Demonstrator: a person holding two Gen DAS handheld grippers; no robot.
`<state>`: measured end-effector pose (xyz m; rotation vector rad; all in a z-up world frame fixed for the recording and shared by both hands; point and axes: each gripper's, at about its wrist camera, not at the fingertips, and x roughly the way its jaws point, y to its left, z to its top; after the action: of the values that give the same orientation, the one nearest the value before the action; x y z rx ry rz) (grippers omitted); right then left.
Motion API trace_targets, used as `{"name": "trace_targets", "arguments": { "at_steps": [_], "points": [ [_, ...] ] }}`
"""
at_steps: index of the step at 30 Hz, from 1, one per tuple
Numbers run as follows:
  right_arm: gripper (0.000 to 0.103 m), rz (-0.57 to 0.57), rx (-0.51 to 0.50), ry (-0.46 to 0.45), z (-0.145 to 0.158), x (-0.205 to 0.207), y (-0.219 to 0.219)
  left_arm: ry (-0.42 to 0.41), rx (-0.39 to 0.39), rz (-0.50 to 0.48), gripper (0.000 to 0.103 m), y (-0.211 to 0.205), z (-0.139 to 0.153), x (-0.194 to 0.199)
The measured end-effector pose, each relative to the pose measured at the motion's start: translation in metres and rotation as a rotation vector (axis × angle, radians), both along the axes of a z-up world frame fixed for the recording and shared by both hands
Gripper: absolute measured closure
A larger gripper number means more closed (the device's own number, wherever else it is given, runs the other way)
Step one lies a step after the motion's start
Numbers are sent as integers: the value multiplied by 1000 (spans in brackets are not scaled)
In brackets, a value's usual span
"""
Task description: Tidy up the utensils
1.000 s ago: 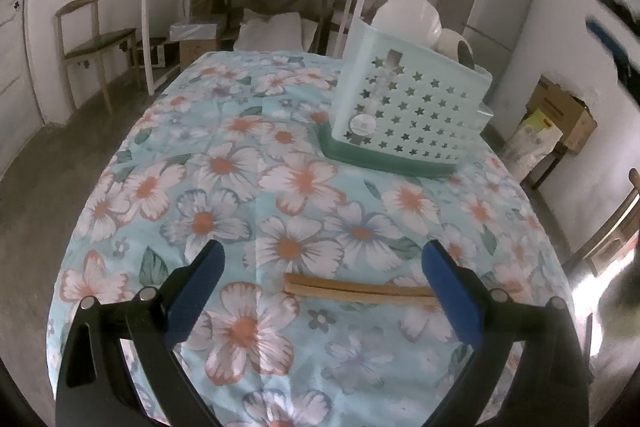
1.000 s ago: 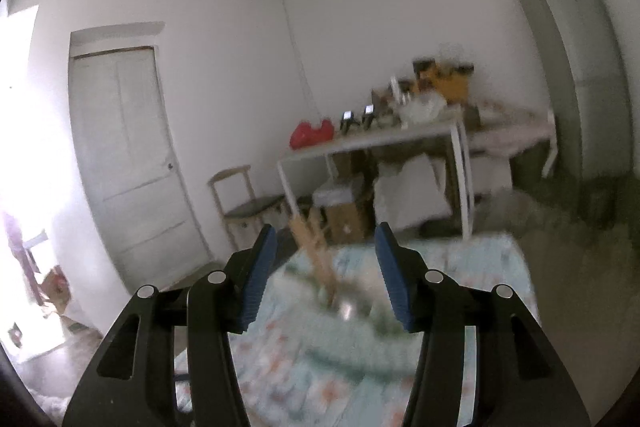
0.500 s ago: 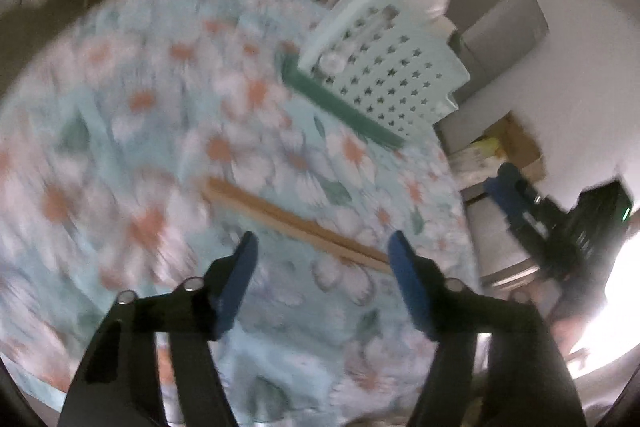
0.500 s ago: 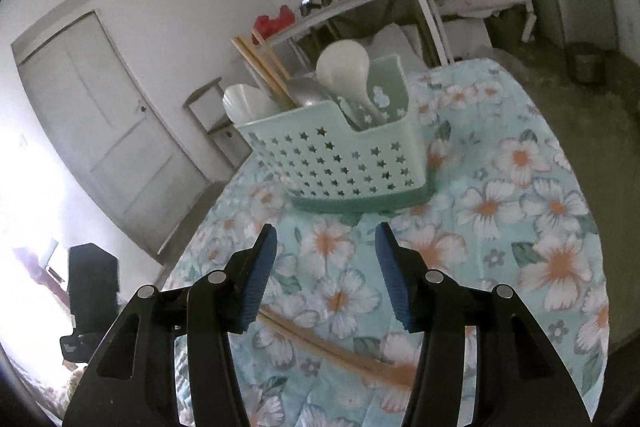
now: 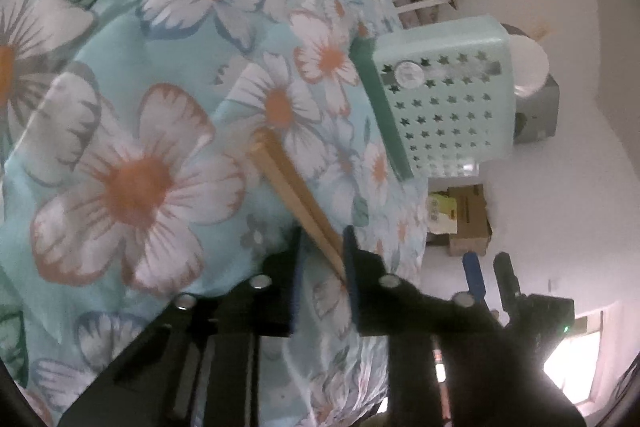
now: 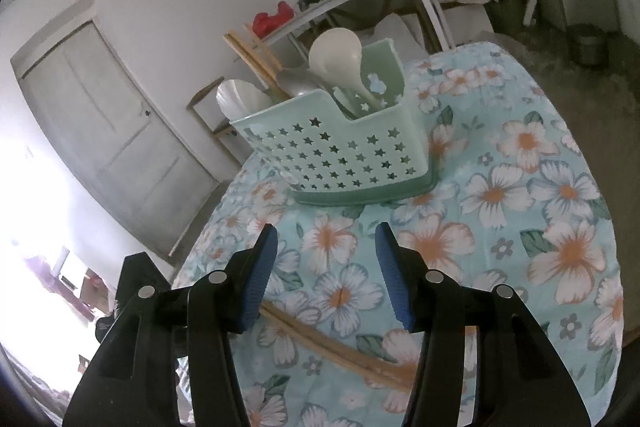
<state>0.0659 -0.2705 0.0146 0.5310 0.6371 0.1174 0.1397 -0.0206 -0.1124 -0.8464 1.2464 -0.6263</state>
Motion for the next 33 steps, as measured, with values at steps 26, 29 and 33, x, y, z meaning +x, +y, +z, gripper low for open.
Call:
{"name": "trace_targets", "arguments": {
  "at_steps": [26,29,33],
  "points": [
    [55,6,-6,-4,5,-1,7,63,-3,-289,94,35,19,-12],
    [55,7,-5,-3,5,0,7,82,-19,-325,94,41,16,-11],
    [55,8,-4,2,5,0,9,62,47,-304,95,49,17,-3]
  ]
}}
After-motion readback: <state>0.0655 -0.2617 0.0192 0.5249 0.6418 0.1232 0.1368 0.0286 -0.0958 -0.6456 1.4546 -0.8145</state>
